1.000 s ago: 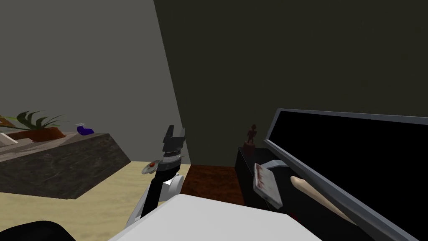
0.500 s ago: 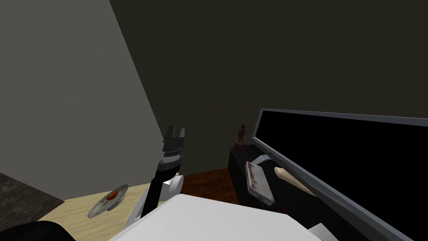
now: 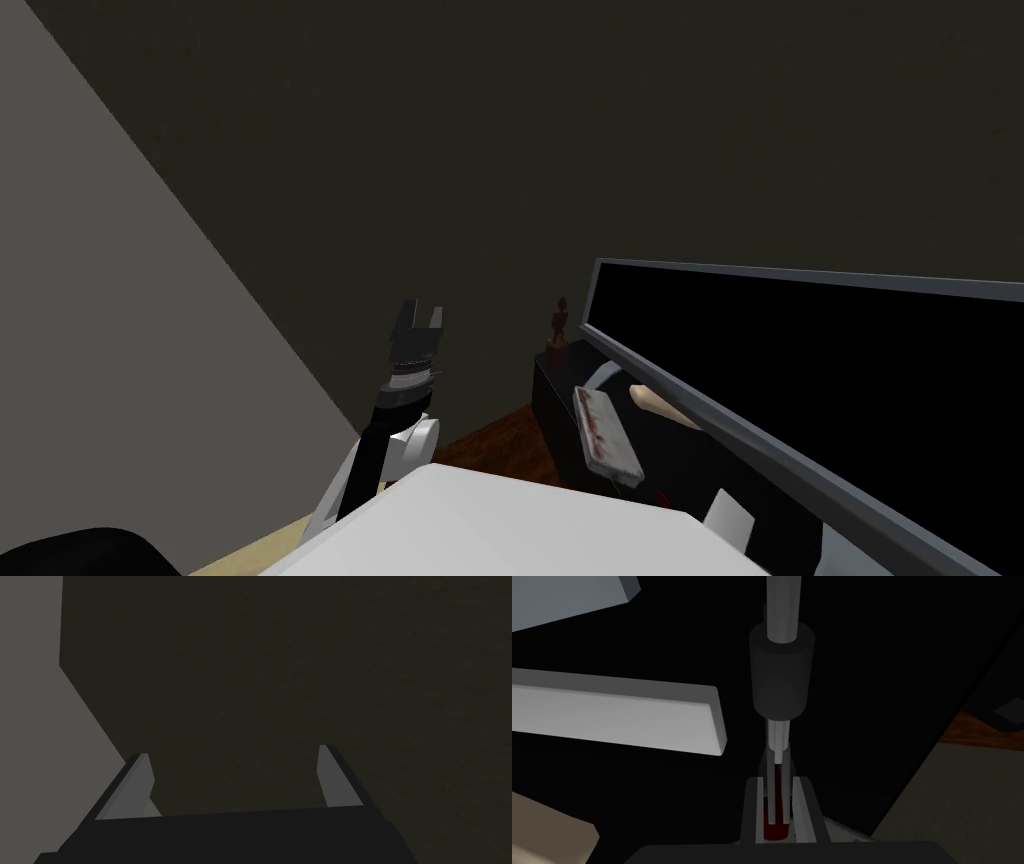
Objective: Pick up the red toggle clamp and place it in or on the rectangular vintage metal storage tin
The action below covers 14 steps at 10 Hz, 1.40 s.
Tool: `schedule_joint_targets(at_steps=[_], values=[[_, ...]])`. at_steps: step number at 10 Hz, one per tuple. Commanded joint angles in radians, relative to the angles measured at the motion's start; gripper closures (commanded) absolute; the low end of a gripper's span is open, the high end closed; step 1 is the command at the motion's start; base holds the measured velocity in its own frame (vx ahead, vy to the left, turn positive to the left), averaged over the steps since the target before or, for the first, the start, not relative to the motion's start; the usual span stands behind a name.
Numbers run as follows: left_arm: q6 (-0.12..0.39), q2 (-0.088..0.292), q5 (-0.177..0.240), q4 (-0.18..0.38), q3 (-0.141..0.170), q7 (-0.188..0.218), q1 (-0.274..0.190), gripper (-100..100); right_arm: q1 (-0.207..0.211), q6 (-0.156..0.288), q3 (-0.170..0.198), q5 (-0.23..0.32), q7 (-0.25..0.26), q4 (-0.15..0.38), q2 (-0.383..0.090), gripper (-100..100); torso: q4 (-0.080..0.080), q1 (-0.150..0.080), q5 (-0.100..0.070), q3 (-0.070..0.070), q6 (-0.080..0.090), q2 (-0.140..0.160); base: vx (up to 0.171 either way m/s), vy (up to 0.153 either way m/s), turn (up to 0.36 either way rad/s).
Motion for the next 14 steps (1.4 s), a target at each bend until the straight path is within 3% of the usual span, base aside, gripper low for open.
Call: schedule_joint_targets(at_steps=[1,3,4,5,10,14], values=[[0.0,0.0,0.0,0.0,0.0,0.0,0.0,0,-0.002,-0.01,0.034,-0.001,0.038,-0.048,-0.024,100,0.0,0.0,0.0,0.0,0.0,0.0,0.168,0.045,-0.368],[0.0,0.0,0.0,0.0,0.0,0.0,0.0,0,0.0,-0.006,0.03,-0.001,0.032,-0.046,-0.023,100,0.0,-0.001,0.0,0.0,0.0,0.0,0.091,0.041,-0.224],[0.0,0.0,0.0,0.0,0.0,0.0,0.0,0,0.001,-0.006,0.031,0.0,0.034,-0.048,-0.023,0,0.001,-0.003,-0.001,0.003,-0.001,0.005,0.005,0.009,0.012],[0.0,0.0,0.0,0.0,0.0,0.0,0.0,0,0.011,0.004,0.05,-0.026,0.026,-0.026,-0.053,100,0.002,-0.004,-0.001,0.004,-0.001,0.007,-0.038,0.048,0.082],[0.0,0.0,0.0,0.0,0.0,0.0,-0.001,0,0.025,0.021,0.076,-0.071,0.008,0.011,-0.113,100,0.002,-0.001,0.001,0.007,0.001,0.013,-0.06,0.063,0.041],[0.0,0.0,0.0,0.0,0.0,0.0,-0.001,0,0.025,0.024,0.096,-0.116,-0.018,0.032,-0.198,100,0.003,0.003,0.002,0.006,-0.001,0.011,-0.026,0.1,0.069]])
